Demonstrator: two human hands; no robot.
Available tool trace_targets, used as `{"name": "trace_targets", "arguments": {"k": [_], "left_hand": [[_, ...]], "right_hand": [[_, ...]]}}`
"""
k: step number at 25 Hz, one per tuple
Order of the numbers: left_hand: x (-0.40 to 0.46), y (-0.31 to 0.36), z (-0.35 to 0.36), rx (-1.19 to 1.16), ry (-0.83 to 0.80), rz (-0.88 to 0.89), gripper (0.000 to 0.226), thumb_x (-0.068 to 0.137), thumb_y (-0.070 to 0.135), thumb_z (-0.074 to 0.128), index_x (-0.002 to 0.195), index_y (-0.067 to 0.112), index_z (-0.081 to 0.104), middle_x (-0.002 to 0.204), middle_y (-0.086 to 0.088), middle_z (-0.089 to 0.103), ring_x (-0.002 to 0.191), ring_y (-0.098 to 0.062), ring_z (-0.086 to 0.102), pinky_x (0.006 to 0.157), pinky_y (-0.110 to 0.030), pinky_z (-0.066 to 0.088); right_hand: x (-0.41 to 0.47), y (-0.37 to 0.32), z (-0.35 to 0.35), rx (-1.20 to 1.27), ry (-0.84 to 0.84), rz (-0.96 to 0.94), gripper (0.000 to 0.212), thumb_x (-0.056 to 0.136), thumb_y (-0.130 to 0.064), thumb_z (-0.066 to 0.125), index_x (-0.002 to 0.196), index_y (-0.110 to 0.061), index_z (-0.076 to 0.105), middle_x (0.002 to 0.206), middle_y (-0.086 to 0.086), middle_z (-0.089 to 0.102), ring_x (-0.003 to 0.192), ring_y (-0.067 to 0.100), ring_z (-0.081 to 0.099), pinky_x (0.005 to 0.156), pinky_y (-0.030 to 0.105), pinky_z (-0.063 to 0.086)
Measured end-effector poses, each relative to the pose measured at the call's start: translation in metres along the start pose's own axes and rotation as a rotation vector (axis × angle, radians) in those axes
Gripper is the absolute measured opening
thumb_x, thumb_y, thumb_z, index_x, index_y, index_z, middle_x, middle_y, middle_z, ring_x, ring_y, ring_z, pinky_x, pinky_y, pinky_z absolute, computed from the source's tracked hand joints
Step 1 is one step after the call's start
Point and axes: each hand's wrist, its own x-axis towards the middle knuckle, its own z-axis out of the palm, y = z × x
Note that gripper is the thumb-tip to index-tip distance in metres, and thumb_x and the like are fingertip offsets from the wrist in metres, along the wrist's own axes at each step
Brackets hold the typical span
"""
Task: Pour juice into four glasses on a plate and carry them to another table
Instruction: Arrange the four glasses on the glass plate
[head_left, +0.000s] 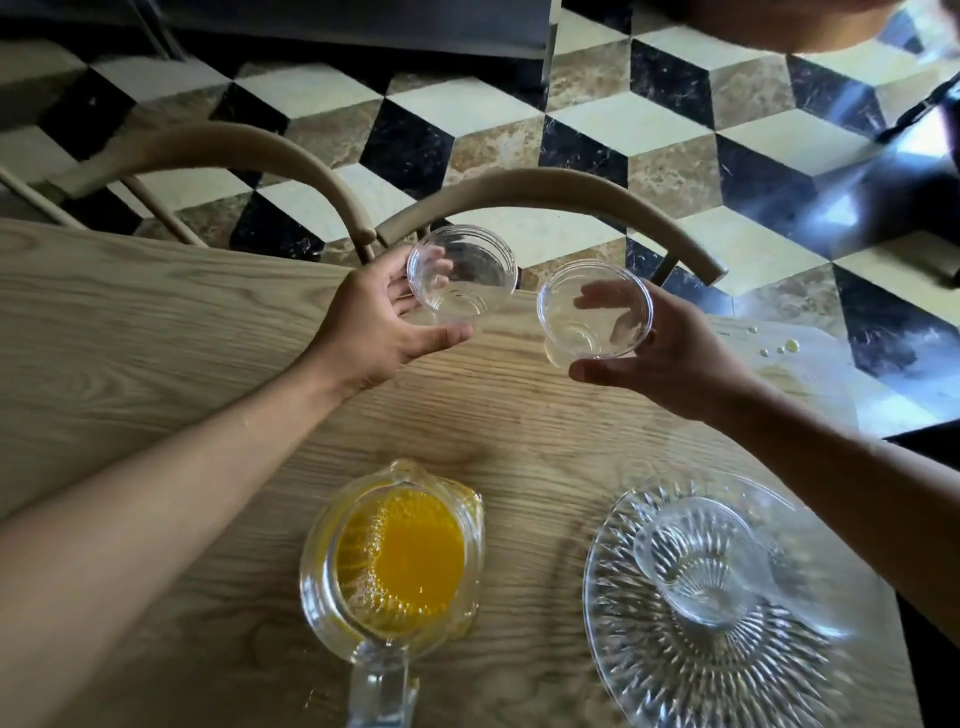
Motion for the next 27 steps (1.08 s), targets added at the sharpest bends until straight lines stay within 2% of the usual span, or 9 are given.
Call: {"name": "trace_targets", "arguments": {"k": [4,7,11,14,17,21,24,27], "left_hand": [[-0.006,0.043,-0.009,0.017,0.018,0.026,0.091,0.058,0.023,0.092,0.139,0.007,0.055,0.135,-0.004,0.068,0.127,-0.009,0.065,0.111,-0.038,0.052],[-0.015,0.078,-0.012,0.02,0.041,0.059,0.083,0.057,0.025,0.093,0.132,0.012,0.058,0.128,0.002,0.07,0.122,-0.007,0.068,0.109,-0.039,0.054],[-0.029,0.124,-0.015,0.041,0.063,0.096,0.089,0.056,0.023,0.092,0.136,0.006,0.057,0.124,0.004,0.071,0.117,-0.002,0.069,0.107,-0.032,0.055],[-0.045,0.156,-0.017,0.065,0.08,0.137,0.094,0.055,0.026,0.093,0.138,0.004,0.055,0.128,0.001,0.071,0.119,-0.007,0.069,0.107,-0.033,0.054],[-0.073,0.178,-0.014,0.069,0.096,0.151,0.092,0.057,0.023,0.093,0.139,0.005,0.055,0.129,0.0,0.07,0.121,-0.008,0.068,0.107,-0.031,0.054],[-0.123,0.194,-0.003,0.022,0.109,0.153,0.088,0.058,0.029,0.099,0.135,0.016,0.058,0.129,0.001,0.072,0.122,-0.011,0.069,0.108,-0.043,0.054],[-0.159,0.191,0.017,0.016,0.134,0.138,0.087,0.063,0.022,0.099,0.137,0.013,0.056,0.129,0.001,0.072,0.122,-0.01,0.069,0.109,-0.039,0.054],[-0.19,0.182,0.046,-0.009,0.157,0.127,0.08,0.063,0.02,0.091,0.136,0.013,0.057,0.129,-0.001,0.071,0.123,-0.009,0.068,0.109,-0.034,0.053]], "right_hand": [[-0.004,-0.03,-0.026,0.002,0.021,-0.047,0.085,0.057,-0.048,0.095,0.129,-0.013,0.066,0.125,-0.005,0.071,0.119,0.009,0.065,0.101,0.027,0.05],[-0.011,-0.054,-0.047,-0.022,0.036,-0.078,0.081,0.057,-0.044,0.094,0.127,-0.013,0.067,0.12,-0.01,0.071,0.11,-0.005,0.063,0.096,0.016,0.047],[-0.027,-0.076,-0.075,-0.041,0.041,-0.081,0.074,0.061,-0.029,0.097,0.128,-0.019,0.066,0.116,-0.014,0.072,0.098,-0.014,0.062,0.087,0.006,0.043],[-0.045,-0.092,-0.099,-0.066,0.063,-0.097,0.075,0.062,-0.025,0.097,0.13,-0.021,0.065,0.112,-0.016,0.073,0.092,-0.017,0.061,0.084,0.006,0.043],[-0.072,-0.098,-0.12,-0.065,0.088,-0.086,0.081,0.061,-0.021,0.098,0.134,-0.024,0.06,0.113,-0.016,0.073,0.088,-0.013,0.061,0.079,0.008,0.047],[-0.125,-0.093,-0.142,-0.034,0.117,-0.055,0.08,0.061,-0.015,0.097,0.131,-0.019,0.059,0.11,-0.022,0.072,0.086,-0.013,0.062,0.078,0.007,0.047],[-0.163,-0.08,-0.15,-0.036,0.146,-0.031,0.078,0.058,-0.026,0.098,0.124,-0.026,0.057,0.108,-0.029,0.073,0.091,-0.008,0.063,0.08,0.013,0.05],[-0.195,-0.07,-0.147,0.005,0.153,0.013,0.074,0.054,-0.048,0.093,0.116,-0.032,0.055,0.116,-0.021,0.073,0.101,-0.005,0.064,0.084,0.02,0.05]]}}
